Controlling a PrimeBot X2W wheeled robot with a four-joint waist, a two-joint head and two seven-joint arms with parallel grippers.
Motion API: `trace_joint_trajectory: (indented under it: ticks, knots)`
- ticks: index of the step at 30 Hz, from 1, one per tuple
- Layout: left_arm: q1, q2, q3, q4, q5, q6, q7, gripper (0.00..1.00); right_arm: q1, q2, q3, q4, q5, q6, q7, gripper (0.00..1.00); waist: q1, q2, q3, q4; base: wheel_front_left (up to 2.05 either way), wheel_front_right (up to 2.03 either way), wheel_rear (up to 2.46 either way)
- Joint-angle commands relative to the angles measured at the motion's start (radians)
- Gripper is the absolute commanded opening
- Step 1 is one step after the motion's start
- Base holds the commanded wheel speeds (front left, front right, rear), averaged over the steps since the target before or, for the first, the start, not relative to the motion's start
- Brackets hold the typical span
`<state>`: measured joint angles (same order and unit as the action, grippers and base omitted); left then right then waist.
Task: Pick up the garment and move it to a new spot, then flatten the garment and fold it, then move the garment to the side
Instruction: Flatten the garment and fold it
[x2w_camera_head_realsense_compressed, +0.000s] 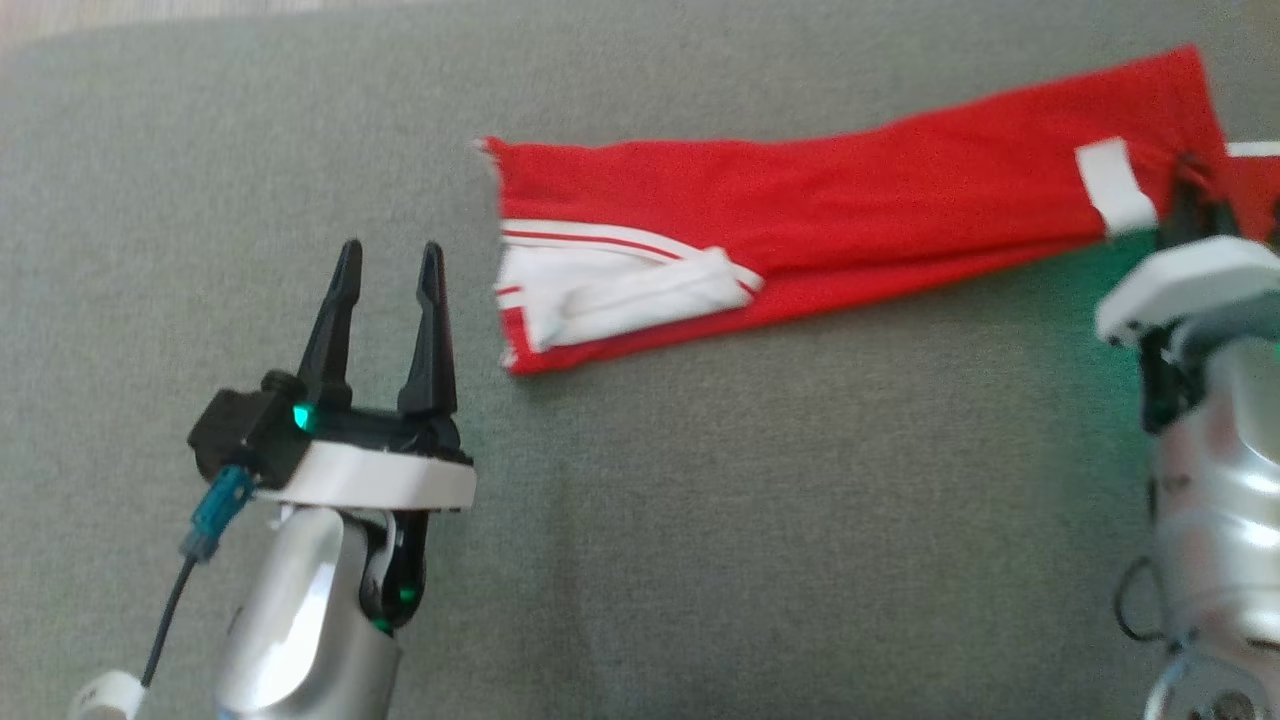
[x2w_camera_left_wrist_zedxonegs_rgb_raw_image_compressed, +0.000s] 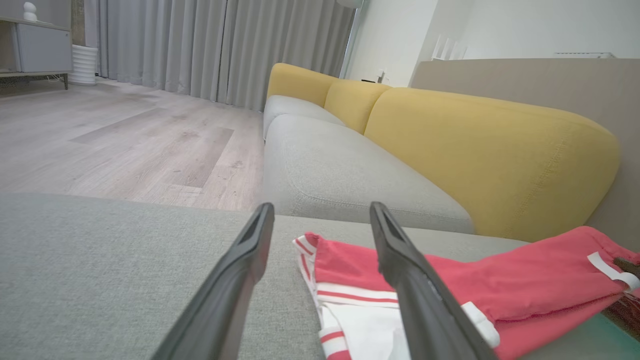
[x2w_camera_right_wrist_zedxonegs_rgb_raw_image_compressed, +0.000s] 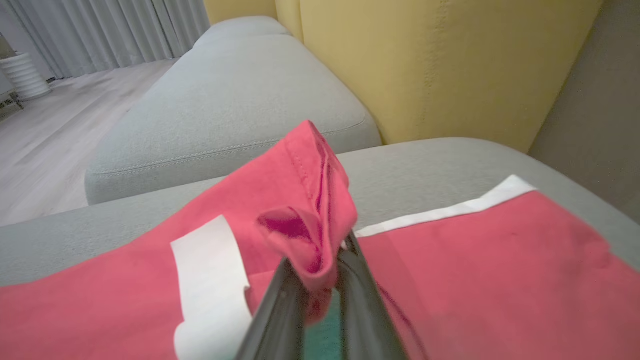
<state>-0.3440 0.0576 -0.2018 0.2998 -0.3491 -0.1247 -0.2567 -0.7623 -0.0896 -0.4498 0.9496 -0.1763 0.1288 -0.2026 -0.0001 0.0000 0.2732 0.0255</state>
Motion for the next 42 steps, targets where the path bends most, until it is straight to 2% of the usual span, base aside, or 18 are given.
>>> trace_joint_trajectory:
  ticks: [1, 8, 14, 24, 28, 34, 42]
  knots:
    - [0.001, 0.012, 0.033, -0.029, 0.013, -0.006, -0.005, 1.00, 0.007, -0.018, 0.024, -0.042, 0.012, 0.002, -0.007, 0.00, 0.0001, 0.0000, -0.028, -0.015, 0.00, 0.00, 0.00]
    - [0.042, 0.017, 0.032, -0.035, 0.009, -0.006, -0.005, 1.00, 0.101, -0.072, 0.019, -0.140, 0.058, 0.002, 0.029, 0.00, 0.0001, 0.0000, -0.091, -0.025, 0.00, 0.00, 0.00]
    - [0.072, 0.017, 0.032, -0.042, 0.007, -0.006, -0.005, 1.00, 0.150, -0.035, 0.074, -0.227, 0.091, 0.002, 0.054, 0.00, 0.0001, 0.0000, -0.139, -0.018, 0.00, 0.00, 0.00]
    - [0.098, 0.014, 0.018, -0.051, 0.005, -0.006, -0.005, 1.00, 0.199, 0.033, 0.317, -0.354, 0.196, 0.002, 0.087, 0.00, 0.0001, 0.0000, -0.210, 0.058, 0.00, 0.00, 0.00]
    - [0.101, 0.013, 0.015, -0.052, 0.003, -0.006, -0.005, 1.00, 0.215, 0.039, 0.443, -0.388, 0.290, 0.002, 0.114, 0.00, 0.0001, 0.0000, -0.222, 0.100, 0.00, 0.00, 0.00]
    - [0.093, 0.015, 0.006, -0.052, -0.001, -0.006, -0.005, 1.00, 0.217, 0.039, 0.602, -0.379, 0.404, 0.002, 0.122, 0.00, 0.0001, 0.0000, -0.211, 0.157, 0.00, 0.00, 0.00]
    - [0.067, 0.013, -0.014, -0.049, -0.005, -0.006, -0.005, 1.00, 0.163, 0.039, 0.683, -0.227, 0.484, 0.002, 0.061, 0.00, 0.0001, 0.0000, -0.154, 0.225, 0.00, 0.00, 0.00]
